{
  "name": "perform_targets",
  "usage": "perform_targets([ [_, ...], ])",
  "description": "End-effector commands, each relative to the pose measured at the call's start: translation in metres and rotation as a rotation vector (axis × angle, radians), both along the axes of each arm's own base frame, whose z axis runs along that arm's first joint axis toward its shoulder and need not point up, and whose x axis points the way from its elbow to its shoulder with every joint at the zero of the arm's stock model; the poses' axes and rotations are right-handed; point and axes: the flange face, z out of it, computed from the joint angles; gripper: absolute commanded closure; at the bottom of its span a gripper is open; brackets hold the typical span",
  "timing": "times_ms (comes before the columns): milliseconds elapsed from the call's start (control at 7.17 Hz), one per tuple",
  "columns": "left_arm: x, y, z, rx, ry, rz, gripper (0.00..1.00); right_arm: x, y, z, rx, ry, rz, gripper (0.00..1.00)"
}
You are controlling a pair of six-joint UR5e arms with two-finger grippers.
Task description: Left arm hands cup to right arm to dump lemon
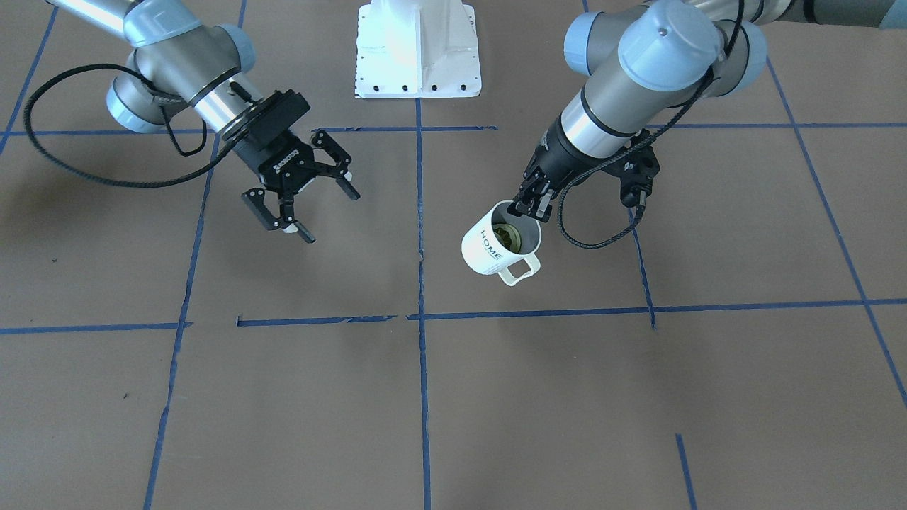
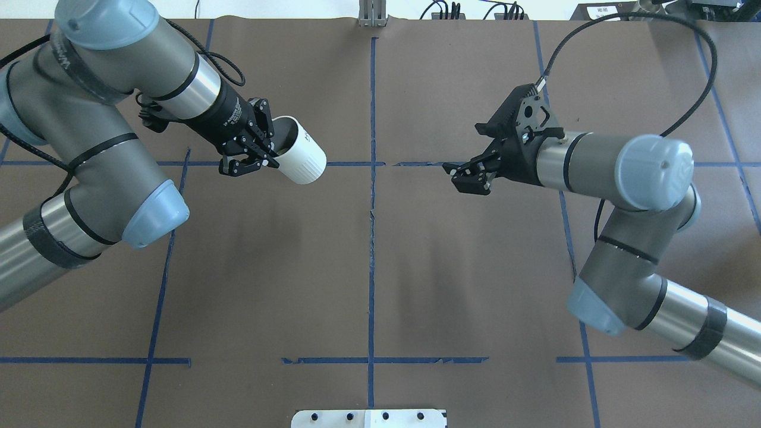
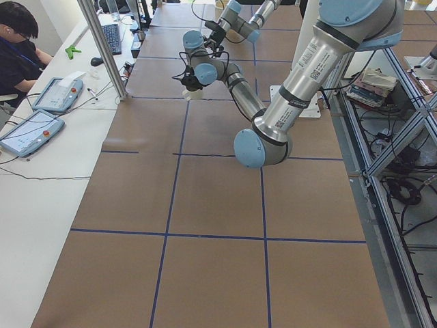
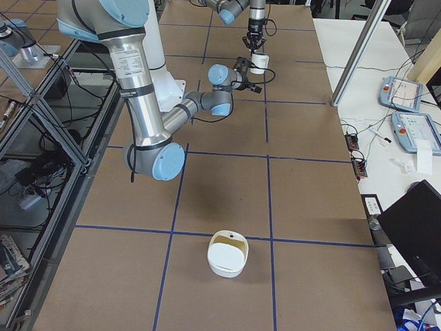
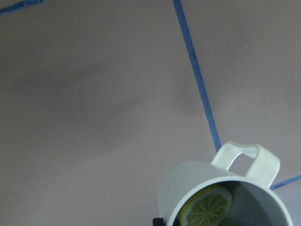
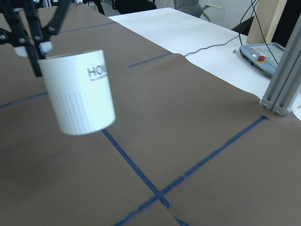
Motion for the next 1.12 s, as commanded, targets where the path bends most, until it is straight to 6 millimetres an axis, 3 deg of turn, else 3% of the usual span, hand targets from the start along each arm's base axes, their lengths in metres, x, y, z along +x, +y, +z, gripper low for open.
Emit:
perform_targets([
  [0, 0.025, 0.007, -0.028, -0.039, 0.012, -0.033, 1.0, -0.044, 0.043, -0.032, 0.03, -0.056, 0.074, 0.01],
  [419, 0.047, 0.03, -0.062, -0.074, 0.05, -0.02, 1.0, -0.05, 0.05, -0.031, 0.029, -0.049, 0.081, 0.01],
  [977, 0.052, 0.047, -0.091, -0.096, 0.091, -0.015, 1.0, -0.059, 0.049, -0.024, 0.025, -0.032, 0.078, 0.01],
])
